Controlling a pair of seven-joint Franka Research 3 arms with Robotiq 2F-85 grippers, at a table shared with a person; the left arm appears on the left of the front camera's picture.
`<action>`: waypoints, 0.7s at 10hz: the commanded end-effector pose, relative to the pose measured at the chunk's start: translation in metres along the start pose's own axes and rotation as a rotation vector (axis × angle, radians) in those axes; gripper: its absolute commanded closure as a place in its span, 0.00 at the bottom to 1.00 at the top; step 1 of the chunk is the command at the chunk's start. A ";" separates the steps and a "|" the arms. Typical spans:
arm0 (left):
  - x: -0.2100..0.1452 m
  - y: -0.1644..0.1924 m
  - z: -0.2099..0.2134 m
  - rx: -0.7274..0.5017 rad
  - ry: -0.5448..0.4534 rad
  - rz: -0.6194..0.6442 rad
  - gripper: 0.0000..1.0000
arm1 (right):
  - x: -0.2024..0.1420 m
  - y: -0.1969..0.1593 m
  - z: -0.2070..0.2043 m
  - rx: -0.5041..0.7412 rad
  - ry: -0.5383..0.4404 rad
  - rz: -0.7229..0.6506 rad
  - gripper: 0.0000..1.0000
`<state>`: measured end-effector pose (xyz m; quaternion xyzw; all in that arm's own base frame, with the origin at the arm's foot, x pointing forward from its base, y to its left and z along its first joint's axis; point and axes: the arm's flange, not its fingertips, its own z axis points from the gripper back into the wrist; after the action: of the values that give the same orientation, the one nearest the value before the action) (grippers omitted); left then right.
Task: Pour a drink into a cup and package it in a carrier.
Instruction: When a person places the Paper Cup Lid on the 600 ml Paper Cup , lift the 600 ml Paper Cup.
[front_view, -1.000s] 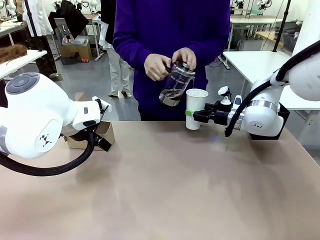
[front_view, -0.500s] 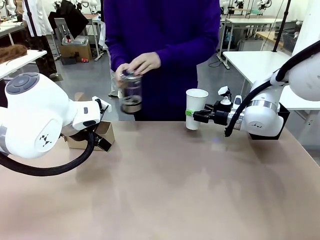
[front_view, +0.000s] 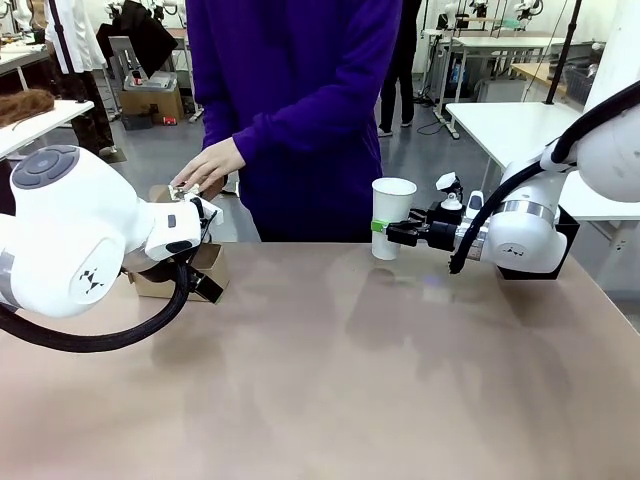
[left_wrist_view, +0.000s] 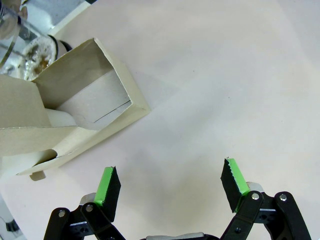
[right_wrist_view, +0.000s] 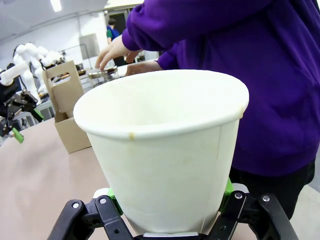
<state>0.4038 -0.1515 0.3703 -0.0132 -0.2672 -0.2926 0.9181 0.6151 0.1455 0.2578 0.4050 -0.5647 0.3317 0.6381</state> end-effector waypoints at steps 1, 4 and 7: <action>0.000 0.000 0.000 -0.001 -0.001 0.001 0.00 | 0.005 0.003 0.001 0.000 -0.003 0.000 0.19; 0.000 0.000 0.000 -0.001 -0.001 0.001 0.00 | 0.005 0.003 0.001 0.000 -0.003 0.000 0.19; 0.000 0.000 0.000 -0.001 -0.001 0.001 0.00 | 0.005 0.003 0.001 0.000 -0.003 0.000 0.19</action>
<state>0.4039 -0.1515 0.3703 -0.0132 -0.2672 -0.2926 0.9181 0.6151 0.1455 0.2578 0.4050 -0.5646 0.3316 0.6381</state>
